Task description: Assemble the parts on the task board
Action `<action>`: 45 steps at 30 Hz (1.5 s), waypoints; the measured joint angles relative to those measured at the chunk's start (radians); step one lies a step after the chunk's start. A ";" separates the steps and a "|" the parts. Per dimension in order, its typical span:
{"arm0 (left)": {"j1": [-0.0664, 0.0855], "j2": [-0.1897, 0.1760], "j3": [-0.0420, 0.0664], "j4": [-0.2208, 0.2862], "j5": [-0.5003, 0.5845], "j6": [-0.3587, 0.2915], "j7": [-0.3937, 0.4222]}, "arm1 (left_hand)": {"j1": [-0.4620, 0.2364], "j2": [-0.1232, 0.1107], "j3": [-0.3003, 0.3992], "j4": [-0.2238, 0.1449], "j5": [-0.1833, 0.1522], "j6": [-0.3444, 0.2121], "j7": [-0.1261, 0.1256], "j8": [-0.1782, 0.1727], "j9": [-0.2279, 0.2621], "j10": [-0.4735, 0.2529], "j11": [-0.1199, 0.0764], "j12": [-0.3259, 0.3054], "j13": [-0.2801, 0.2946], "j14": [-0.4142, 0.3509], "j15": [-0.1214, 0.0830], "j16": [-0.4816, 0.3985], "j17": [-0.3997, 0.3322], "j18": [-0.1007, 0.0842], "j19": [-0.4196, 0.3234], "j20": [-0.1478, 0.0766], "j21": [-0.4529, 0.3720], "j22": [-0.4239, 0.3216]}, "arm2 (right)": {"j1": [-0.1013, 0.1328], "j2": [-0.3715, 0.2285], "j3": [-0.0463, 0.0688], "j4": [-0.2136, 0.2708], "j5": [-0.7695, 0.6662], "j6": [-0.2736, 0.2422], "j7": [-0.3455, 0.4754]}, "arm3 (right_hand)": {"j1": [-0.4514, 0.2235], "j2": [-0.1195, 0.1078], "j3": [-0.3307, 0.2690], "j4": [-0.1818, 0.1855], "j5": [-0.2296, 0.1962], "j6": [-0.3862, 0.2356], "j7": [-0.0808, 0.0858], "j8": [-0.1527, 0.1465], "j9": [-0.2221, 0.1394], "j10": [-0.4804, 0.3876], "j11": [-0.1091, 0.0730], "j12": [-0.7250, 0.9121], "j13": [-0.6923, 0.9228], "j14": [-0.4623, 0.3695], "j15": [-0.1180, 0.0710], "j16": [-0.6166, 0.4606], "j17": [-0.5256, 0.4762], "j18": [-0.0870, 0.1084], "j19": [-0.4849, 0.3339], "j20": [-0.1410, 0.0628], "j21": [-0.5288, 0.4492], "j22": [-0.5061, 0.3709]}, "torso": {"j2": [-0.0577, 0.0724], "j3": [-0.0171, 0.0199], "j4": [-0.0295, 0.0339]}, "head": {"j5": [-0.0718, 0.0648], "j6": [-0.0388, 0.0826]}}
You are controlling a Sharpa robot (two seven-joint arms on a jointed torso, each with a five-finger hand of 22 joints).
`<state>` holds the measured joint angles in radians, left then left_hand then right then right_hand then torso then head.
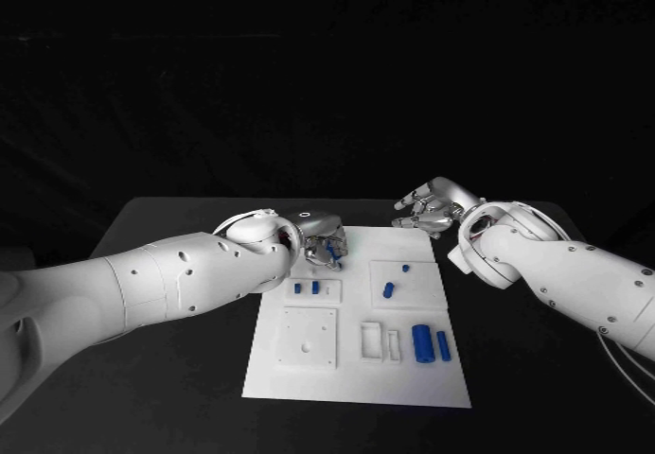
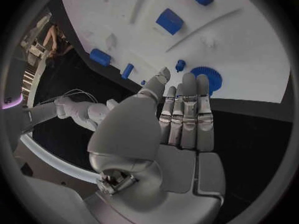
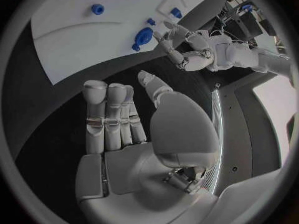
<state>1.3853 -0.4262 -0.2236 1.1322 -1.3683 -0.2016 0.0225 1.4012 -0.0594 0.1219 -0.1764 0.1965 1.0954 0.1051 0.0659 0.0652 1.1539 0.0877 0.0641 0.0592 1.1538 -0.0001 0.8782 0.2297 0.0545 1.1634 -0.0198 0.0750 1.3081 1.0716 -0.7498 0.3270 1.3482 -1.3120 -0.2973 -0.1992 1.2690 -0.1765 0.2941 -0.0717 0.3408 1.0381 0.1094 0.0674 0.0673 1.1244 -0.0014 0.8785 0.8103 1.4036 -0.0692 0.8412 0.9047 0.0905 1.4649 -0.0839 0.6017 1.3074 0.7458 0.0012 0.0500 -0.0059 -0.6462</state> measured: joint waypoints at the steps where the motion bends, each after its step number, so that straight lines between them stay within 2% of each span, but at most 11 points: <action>1: -0.002 0.001 0.000 -0.003 -0.003 0.006 -0.001 | 0.000 0.000 0.000 0.000 0.000 -0.003 0.001 0.000 -0.001 0.000 0.000 0.000 0.000 0.000 0.000 0.000 0.000 0.000 0.000 0.000 0.000 0.000 | 0.000 0.000 0.000 0.001 0.000 0.000 0.000 | 0.000 0.000 0.000 0.000 0.000 0.000 0.000 0.000 0.000 0.000 0.000 0.000 0.000 0.000 0.000 0.000 0.000 0.000 0.000 0.000 0.000 0.000 | 0.000 0.0000 0.0000 | 0.000 0.000; 8: -0.015 0.010 -0.001 -0.024 -0.014 0.023 -0.007 | 0.001 0.001 0.014 -0.014 0.008 -0.004 0.002 0.000 -0.001 -0.007 0.000 0.000 0.000 0.000 0.000 0.012 -0.004 0.000 0.000 0.000 0.000 0.000 | 0.000 0.000 0.000 0.003 0.000 0.000 0.000 | 0.000 0.000 0.000 0.000 0.000 0.000 0.000 0.000 0.000 0.000 0.000 0.000 0.000 0.000 0.000 0.000 0.000 0.000 0.000 0.000 0.000 0.000 | 0.000 -0.0006 0.0002 | -0.002 -0.001; 11: -0.020 0.014 -0.001 -0.032 -0.017 0.028 -0.008 | 0.005 0.005 0.030 -0.025 0.013 -0.004 0.002 0.000 -0.001 -0.010 -0.003 0.000 0.000 -0.007 -0.007 0.023 -0.007 0.000 0.000 0.000 0.017 0.000 | 0.000 0.000 0.000 0.004 0.000 0.000 0.001 | 0.000 0.000 0.000 0.000 0.000 0.000 0.000 0.000 0.000 0.000 0.000 0.000 0.000 0.000 0.000 0.000 0.000 0.000 0.000 0.000 0.000 0.000 | 0.000 -0.0005 0.0002 | -0.004 -0.002; 16: -0.026 0.023 -0.001 -0.046 -0.020 0.031 -0.008 | 0.002 0.008 0.045 -0.035 0.013 -0.010 -0.004 0.000 0.000 -0.010 -0.003 0.000 0.000 -0.007 -0.007 0.032 -0.012 0.000 -0.008 -0.008 0.051 0.000 | 0.000 0.000 0.000 0.006 0.001 0.000 0.001 | 0.000 0.000 0.000 0.000 0.000 0.000 0.000 0.000 0.000 0.000 0.000 0.000 0.000 0.000 0.000 0.000 0.000 0.000 0.000 0.000 0.000 0.000 | 0.000 -0.0001 -0.0001 | -0.005 -0.003; 25: -0.035 0.045 0.000 -0.071 -0.021 0.030 -0.007 | -0.004 0.015 0.048 -0.032 0.013 -0.027 -0.006 0.000 -0.001 -0.021 -0.003 0.000 0.000 -0.005 -0.009 0.059 -0.008 0.000 -0.011 -0.011 0.085 0.000 | 0.000 -0.001 0.000 0.007 0.001 0.000 0.001 | 0.000 0.000 0.000 0.000 0.000 0.000 0.000 0.000 0.000 0.000 0.000 0.000 0.000 0.000 0.000 0.000 0.000 0.000 0.000 0.000 0.000 0.000 | 0.000 0.0000 0.0008 | -0.005 -0.006; 34: -0.037 0.051 -0.001 -0.082 -0.021 0.030 -0.007 | -0.008 0.019 0.065 -0.029 0.013 -0.029 -0.005 0.000 -0.002 -0.010 -0.010 0.000 -0.001 -0.005 -0.009 0.090 -0.003 0.000 -0.011 -0.011 0.111 0.000 | 0.000 -0.001 0.000 0.007 0.001 0.000 0.001 | 0.000 0.000 0.000 0.000 0.000 0.000 0.000 0.000 0.000 0.000 0.000 0.000 0.000 0.000 0.000 0.000 0.000 0.000 0.000 0.000 0.000 0.000 | -0.001 0.0000 0.0010 | -0.006 -0.007; 45: -0.037 0.049 0.000 -0.083 -0.021 0.028 -0.007 | -0.008 0.019 0.081 -0.029 0.013 -0.001 -0.001 0.000 -0.002 0.029 -0.014 0.000 0.000 -0.005 -0.009 0.144 0.010 0.000 -0.015 -0.015 0.171 -0.001 | 0.000 -0.002 0.000 0.007 0.001 0.000 0.001 | 0.000 0.000 0.000 0.000 0.004 0.000 0.000 0.000 0.000 0.000 0.000 0.000 -0.005 0.000 0.000 0.000 -0.001 0.000 0.000 0.000 -0.004 0.000 | -0.002 -0.0003 0.0018 | -0.007 -0.008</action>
<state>1.3485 -0.3773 -0.2239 1.0496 -1.3892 -0.1731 0.0151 1.3927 -0.0402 0.2026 -0.2054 0.2090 1.0942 0.1041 0.0660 0.0636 1.1831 0.0734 0.0645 0.0587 1.1491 -0.0093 1.0225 0.2401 0.0543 1.1487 -0.0343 0.2457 1.3075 1.0717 -0.7519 0.3270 1.3553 -1.3110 -0.2974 -0.1985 1.2691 -0.1765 0.2942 -0.0716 0.3447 1.0381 0.1094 0.0674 0.0673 1.1244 -0.0013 0.8786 0.8049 1.4036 -0.0693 0.8412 0.9040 0.0906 1.4649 -0.0839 0.5973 1.3073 0.7442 0.0009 0.0518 -0.0128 -0.6543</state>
